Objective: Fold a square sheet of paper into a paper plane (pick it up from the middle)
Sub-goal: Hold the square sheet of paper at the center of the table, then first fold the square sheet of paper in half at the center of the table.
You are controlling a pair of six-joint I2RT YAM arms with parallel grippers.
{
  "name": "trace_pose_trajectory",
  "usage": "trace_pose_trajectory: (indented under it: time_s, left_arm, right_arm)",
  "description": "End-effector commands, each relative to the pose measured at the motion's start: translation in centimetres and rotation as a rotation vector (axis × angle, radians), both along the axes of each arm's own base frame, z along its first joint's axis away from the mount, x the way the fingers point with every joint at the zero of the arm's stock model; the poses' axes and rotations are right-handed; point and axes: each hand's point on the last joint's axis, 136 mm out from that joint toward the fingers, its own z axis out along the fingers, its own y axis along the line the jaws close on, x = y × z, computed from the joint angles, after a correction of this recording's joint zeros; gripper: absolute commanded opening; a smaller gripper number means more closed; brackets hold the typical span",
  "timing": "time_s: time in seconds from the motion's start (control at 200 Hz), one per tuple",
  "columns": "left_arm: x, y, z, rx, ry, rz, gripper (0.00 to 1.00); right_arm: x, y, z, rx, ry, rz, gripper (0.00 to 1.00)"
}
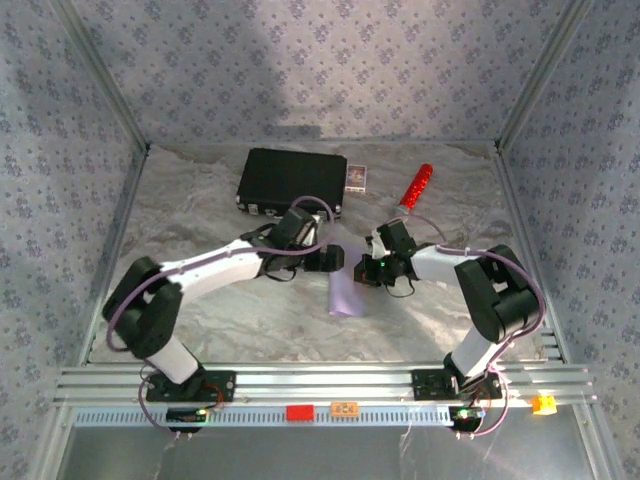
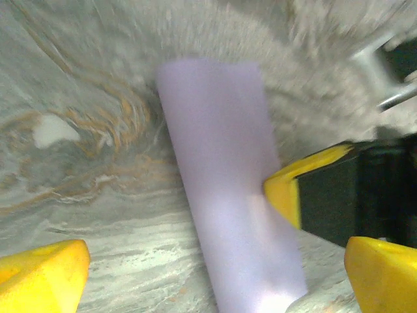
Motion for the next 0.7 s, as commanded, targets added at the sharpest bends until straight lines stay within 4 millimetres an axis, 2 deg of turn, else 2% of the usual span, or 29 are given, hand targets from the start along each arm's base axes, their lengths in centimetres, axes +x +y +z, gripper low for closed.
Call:
trace_pose_trajectory:
  time_s: [0.0, 0.08, 0.13, 0.24, 0.295, 0.37, 0.495, 0.635, 0.695]
  left_arm:
    - [1.8, 1.8, 1.7, -0.079, -0.065, 0.114, 1.0]
    - [1.6, 1.8, 1.7, -0.162, -0.023, 0.09, 0.99]
    - [1.4, 1.5, 1.5, -0.209, 0.019, 0.082, 0.96]
    - [0.8, 0.2, 0.3, -0.274, 0.127, 0.063, 0.83]
    - [0.4, -0.7, -0.4, -0.302, 0.184, 0.054, 0.74]
    - [0.1, -1.7, -1.5, -0.323, 0.246, 0.056, 0.67]
    - [-0.6, -3.2, -3.2, -0.309, 0.31, 0.053, 0.61]
    - [-0.8, -3.0, -5.5, -0.24, 0.365, 0.081, 0.58]
    - [-0.9, -3.3, -5.8, -0.239, 0.376, 0.076, 0.56]
  right_arm:
    - [-1.2, -0.5, -1.1, -0.049, 0.04, 0.078, 0.07]
    - [-1.0, -0.6, -1.1, -0.065, 0.038, 0.089, 0.07]
    - [-0.9, -0.7, -1.2, -0.069, 0.044, 0.08, 0.07]
    - [-1.0, -0.9, -1.7, -0.079, 0.064, 0.048, 0.07]
    - [-1.1, -1.1, -1.9, -0.089, 0.073, 0.038, 0.07]
    - [-1.1, -1.1, -1.9, -0.079, 0.073, 0.021, 0.07]
    - [-1.2, -1.2, -2.0, -0.078, 0.083, 0.008, 0.07]
    - [-1.3, -1.3, -2.2, -0.075, 0.088, -0.006, 0.07]
    - [-1.2, -1.3, -2.2, -0.071, 0.087, -0.009, 0.08]
